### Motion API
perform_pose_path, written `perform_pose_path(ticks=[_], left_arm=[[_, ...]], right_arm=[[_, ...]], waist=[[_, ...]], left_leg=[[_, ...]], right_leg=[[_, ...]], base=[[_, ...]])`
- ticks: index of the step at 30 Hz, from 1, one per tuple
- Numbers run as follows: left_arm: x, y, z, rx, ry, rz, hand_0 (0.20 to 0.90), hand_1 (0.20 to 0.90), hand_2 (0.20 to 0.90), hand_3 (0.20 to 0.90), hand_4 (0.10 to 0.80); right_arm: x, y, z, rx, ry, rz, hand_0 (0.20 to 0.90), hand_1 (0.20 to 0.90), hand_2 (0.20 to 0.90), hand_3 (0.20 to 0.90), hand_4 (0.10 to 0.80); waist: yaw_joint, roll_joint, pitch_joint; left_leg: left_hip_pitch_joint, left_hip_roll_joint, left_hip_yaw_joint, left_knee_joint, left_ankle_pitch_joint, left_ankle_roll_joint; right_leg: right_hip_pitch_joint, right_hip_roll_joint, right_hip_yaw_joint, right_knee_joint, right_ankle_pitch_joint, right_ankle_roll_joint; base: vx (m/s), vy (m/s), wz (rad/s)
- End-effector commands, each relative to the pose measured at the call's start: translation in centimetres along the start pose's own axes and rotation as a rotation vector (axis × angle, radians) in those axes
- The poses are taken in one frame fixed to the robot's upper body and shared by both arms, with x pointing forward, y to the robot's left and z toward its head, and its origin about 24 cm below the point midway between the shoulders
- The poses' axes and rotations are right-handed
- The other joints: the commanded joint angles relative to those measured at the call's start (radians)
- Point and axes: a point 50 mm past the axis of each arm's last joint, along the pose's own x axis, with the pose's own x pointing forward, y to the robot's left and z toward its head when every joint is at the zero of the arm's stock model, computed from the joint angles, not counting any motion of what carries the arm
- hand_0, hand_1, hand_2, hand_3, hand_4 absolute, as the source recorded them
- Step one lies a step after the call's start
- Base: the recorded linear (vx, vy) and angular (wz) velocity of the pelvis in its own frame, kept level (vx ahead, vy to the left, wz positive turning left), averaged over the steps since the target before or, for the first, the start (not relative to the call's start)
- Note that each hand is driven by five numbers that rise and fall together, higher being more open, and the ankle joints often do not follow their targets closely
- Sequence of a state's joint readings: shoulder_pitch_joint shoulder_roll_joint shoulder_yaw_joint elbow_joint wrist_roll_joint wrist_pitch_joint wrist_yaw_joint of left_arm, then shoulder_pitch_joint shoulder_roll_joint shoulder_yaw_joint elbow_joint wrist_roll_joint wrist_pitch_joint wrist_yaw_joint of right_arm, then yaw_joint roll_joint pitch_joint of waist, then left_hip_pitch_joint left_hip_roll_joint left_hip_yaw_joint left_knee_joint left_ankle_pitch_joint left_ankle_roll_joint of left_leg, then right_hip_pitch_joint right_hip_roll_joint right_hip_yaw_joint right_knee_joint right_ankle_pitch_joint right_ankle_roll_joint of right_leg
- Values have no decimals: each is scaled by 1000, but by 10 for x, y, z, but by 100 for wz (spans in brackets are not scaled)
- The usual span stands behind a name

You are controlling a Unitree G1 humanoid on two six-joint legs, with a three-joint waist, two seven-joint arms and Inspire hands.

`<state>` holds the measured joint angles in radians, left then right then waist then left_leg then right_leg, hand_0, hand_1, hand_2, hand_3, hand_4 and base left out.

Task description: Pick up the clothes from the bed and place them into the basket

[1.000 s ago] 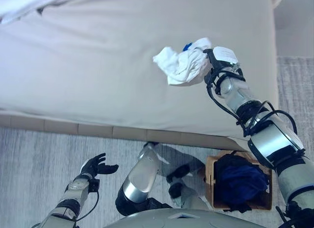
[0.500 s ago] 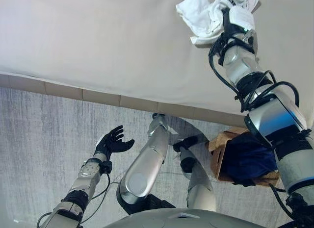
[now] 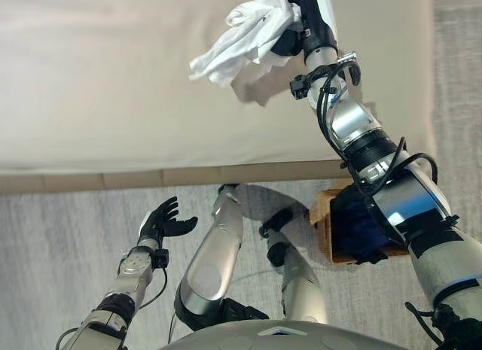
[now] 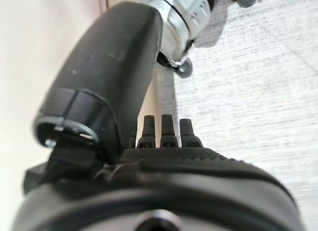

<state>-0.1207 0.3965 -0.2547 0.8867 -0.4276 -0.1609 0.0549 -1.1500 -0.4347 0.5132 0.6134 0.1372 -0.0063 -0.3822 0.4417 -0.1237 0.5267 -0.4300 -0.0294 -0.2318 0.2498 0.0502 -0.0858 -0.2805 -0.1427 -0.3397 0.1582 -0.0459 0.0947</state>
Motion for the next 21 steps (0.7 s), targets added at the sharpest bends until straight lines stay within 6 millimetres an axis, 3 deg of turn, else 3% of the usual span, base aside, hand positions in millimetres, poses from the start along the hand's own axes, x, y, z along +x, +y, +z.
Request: perform_pose_path(ticks=[1,4,7,13,16,21], left_arm=[[-7,12,-23,107,112,49,900,900,900,900,800],[-8,9,-30,156,148,36,900,900,900,900,800],[-10,-1,-40,196,213,4,900,900,900,900,800],[-15,-14,-60,243,308,-55,900,900,900,900,800],[-19,-18,-70,298,352,-99,900,900,900,900,800],[-19,-23,-72,363,366,-154,900,900,900,900,800]], right_arm=[[10,-62,67,66,-300,-192,300,300,300,200,100],[4,-69,64,35,-298,-214,300,300,300,200,100],[-4,-85,55,40,-279,-250,300,300,300,200,100],[-18,-120,36,51,-214,-372,300,300,300,200,100],[-30,-134,17,24,-162,-396,300,300,300,200,100],[-43,-140,-12,-12,-63,-401,300,300,300,200,100]], waist=[[-58,-41,-58],[-104,-40,-120],[-180,-26,-224],[-277,9,-340],[-317,28,-373],[-359,49,-382]], left_leg=[[178,-14,55,-85,-103,81],[245,-7,82,-129,-103,82],[350,6,136,-190,-103,85],[466,20,206,-269,-93,83],[495,22,222,-293,-87,81],[514,30,244,-315,-70,66]], right_leg=[[157,16,24,-57,63,14],[195,19,43,-95,74,11],[252,27,86,-144,88,8],[315,51,141,-167,84,-3],[334,62,173,-176,75,-11],[351,78,209,-193,70,-23]], base=[[72,-19,-38],[88,-3,-36],[107,-15,-42],[77,-71,-39],[70,-109,-28],[28,-122,-25]])
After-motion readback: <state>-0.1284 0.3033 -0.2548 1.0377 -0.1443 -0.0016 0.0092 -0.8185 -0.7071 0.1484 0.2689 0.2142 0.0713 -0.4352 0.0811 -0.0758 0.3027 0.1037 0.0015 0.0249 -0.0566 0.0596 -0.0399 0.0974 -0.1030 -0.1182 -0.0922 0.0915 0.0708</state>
